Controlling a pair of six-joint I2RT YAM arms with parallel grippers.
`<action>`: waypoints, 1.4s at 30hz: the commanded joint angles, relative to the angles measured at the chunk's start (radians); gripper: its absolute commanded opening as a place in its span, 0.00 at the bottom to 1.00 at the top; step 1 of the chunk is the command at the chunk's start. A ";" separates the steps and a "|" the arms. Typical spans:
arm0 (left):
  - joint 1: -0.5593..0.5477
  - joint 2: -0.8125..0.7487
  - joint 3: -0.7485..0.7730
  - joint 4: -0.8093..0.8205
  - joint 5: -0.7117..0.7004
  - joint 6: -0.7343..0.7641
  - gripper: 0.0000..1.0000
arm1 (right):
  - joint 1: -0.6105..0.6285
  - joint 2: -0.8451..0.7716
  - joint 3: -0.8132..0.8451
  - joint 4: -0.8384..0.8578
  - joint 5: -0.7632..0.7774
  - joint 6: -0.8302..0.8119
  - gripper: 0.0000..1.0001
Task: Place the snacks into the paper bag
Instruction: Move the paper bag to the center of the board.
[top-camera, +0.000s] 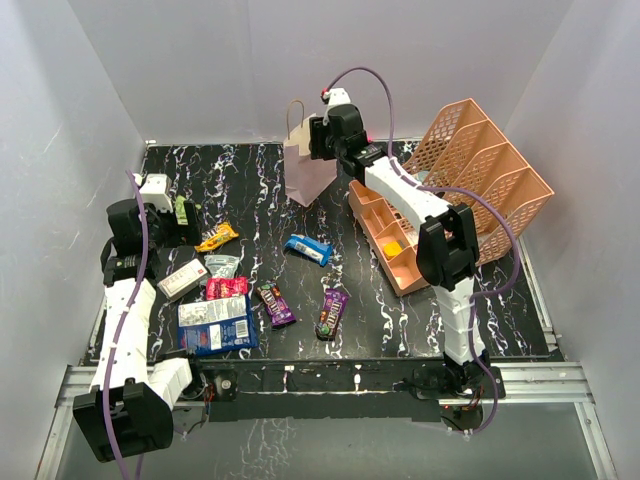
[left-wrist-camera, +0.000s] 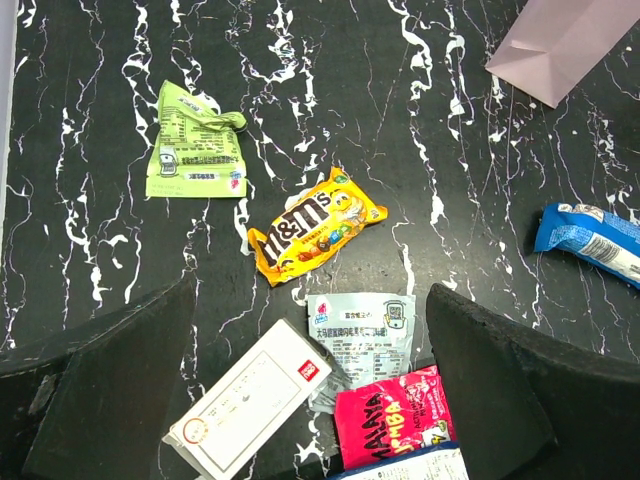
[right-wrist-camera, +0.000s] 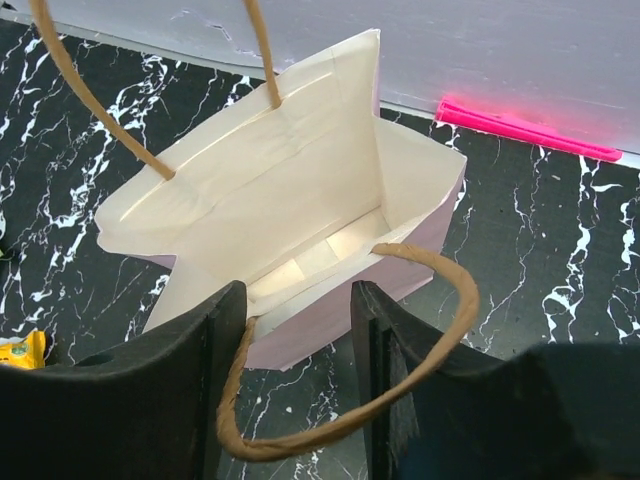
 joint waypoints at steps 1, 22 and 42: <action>0.007 -0.030 -0.012 0.020 0.024 -0.002 0.98 | 0.000 -0.036 -0.014 0.032 0.032 -0.014 0.47; 0.007 -0.047 -0.025 0.028 0.029 0.003 0.99 | -0.058 -0.188 -0.133 0.038 -0.088 0.016 0.08; 0.007 -0.056 -0.038 0.029 0.035 0.005 0.98 | -0.061 -0.353 -0.276 -0.157 -0.281 -0.056 0.08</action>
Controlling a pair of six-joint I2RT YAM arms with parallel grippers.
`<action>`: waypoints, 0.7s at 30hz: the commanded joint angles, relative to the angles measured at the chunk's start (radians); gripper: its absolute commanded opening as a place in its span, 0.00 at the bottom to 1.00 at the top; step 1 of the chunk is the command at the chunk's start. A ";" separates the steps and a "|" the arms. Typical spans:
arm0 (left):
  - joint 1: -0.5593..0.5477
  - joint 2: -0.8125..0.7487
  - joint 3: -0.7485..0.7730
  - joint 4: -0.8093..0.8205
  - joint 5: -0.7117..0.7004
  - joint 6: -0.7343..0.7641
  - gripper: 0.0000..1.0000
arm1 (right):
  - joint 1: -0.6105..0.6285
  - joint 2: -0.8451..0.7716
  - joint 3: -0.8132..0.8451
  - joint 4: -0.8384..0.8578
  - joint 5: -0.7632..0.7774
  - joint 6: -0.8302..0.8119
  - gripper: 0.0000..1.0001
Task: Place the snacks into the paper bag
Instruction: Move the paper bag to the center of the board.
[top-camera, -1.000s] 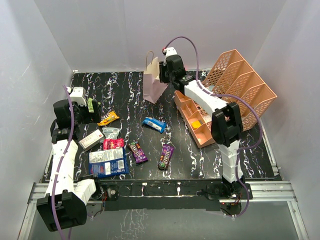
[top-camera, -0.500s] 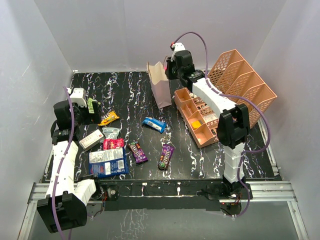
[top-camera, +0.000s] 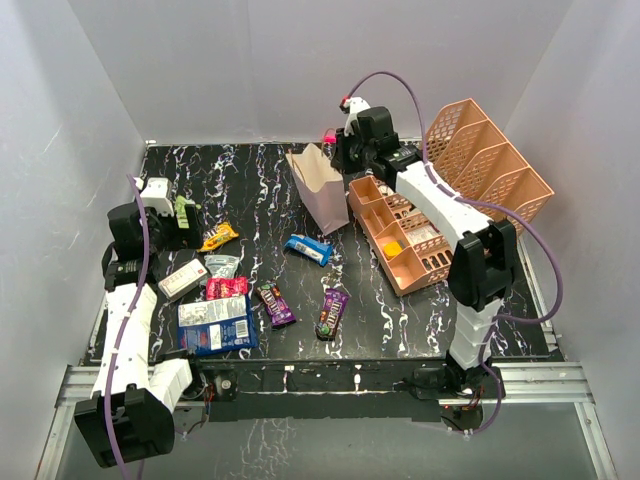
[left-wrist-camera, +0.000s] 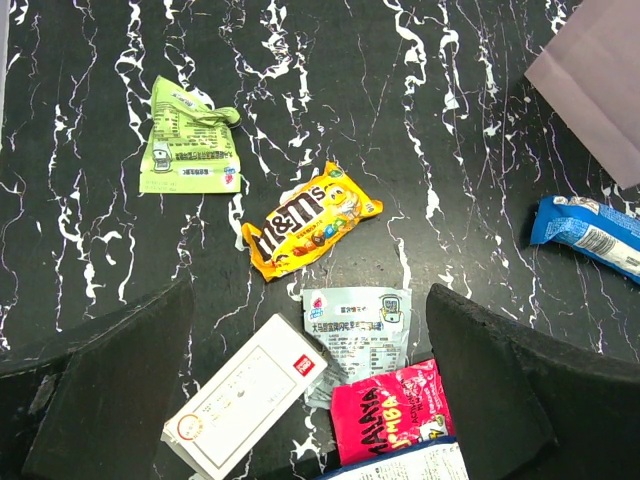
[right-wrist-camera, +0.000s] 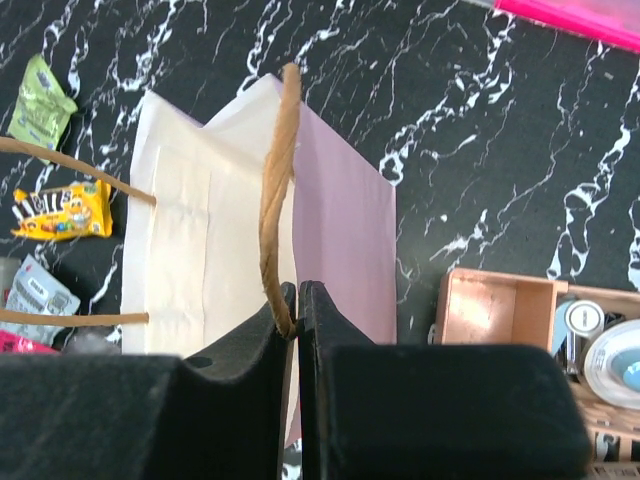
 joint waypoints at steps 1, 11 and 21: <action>0.007 -0.025 -0.007 0.022 0.025 0.005 0.99 | 0.000 -0.103 -0.055 -0.020 -0.044 -0.037 0.08; 0.007 0.007 0.002 0.018 0.022 0.017 0.98 | -0.021 -0.256 -0.227 -0.063 -0.113 -0.065 0.08; 0.004 0.081 0.050 -0.051 0.015 0.062 0.98 | -0.032 -0.328 -0.299 -0.071 -0.106 -0.090 0.08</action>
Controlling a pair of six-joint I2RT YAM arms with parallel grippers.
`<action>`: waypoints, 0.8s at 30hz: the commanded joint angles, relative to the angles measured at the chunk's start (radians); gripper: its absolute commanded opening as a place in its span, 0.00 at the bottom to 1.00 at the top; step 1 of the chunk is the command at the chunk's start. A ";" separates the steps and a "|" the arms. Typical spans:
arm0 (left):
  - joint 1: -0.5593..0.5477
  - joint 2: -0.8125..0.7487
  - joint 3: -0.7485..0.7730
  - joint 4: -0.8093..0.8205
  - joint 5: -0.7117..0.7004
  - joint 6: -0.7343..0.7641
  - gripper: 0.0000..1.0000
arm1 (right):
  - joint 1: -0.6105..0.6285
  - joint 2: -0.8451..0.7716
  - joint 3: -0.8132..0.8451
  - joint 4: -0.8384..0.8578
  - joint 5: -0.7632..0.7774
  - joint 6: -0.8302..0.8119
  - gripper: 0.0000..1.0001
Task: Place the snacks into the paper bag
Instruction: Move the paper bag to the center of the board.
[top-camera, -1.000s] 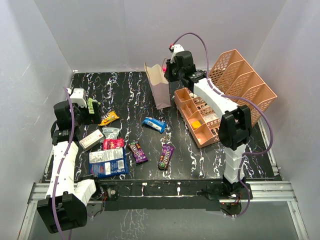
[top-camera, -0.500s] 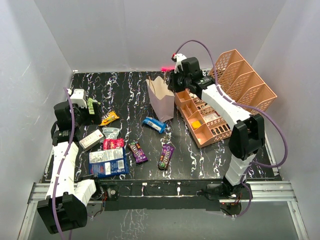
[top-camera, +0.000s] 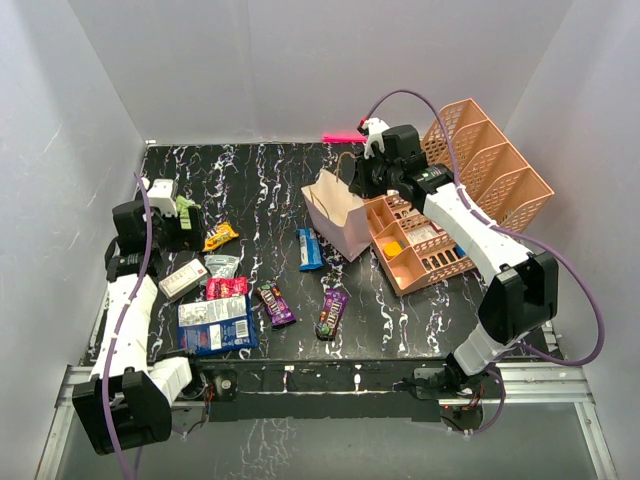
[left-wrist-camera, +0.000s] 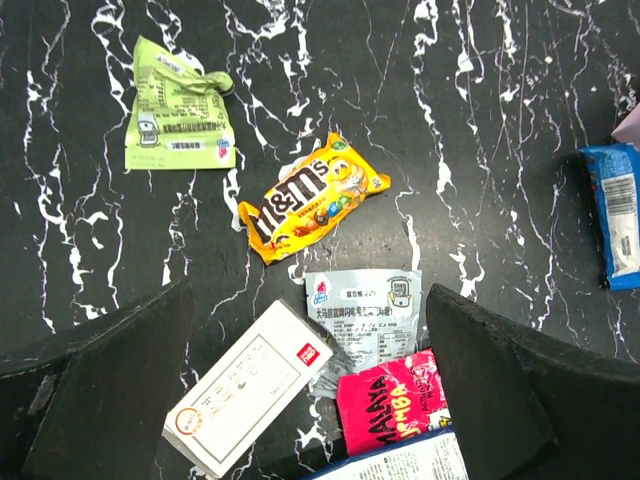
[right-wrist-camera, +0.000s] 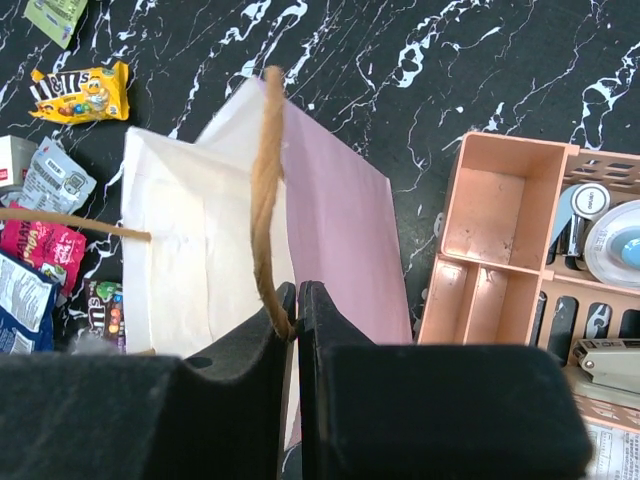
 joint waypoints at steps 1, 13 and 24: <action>0.002 0.031 0.055 -0.052 0.015 0.046 0.98 | -0.008 -0.035 -0.010 0.027 -0.008 -0.023 0.08; -0.001 0.049 0.064 -0.141 0.040 0.152 0.98 | -0.031 -0.047 -0.035 0.004 0.053 -0.071 0.15; -0.003 0.061 0.084 -0.393 0.155 0.457 0.98 | -0.030 -0.089 -0.006 -0.024 0.054 -0.130 0.36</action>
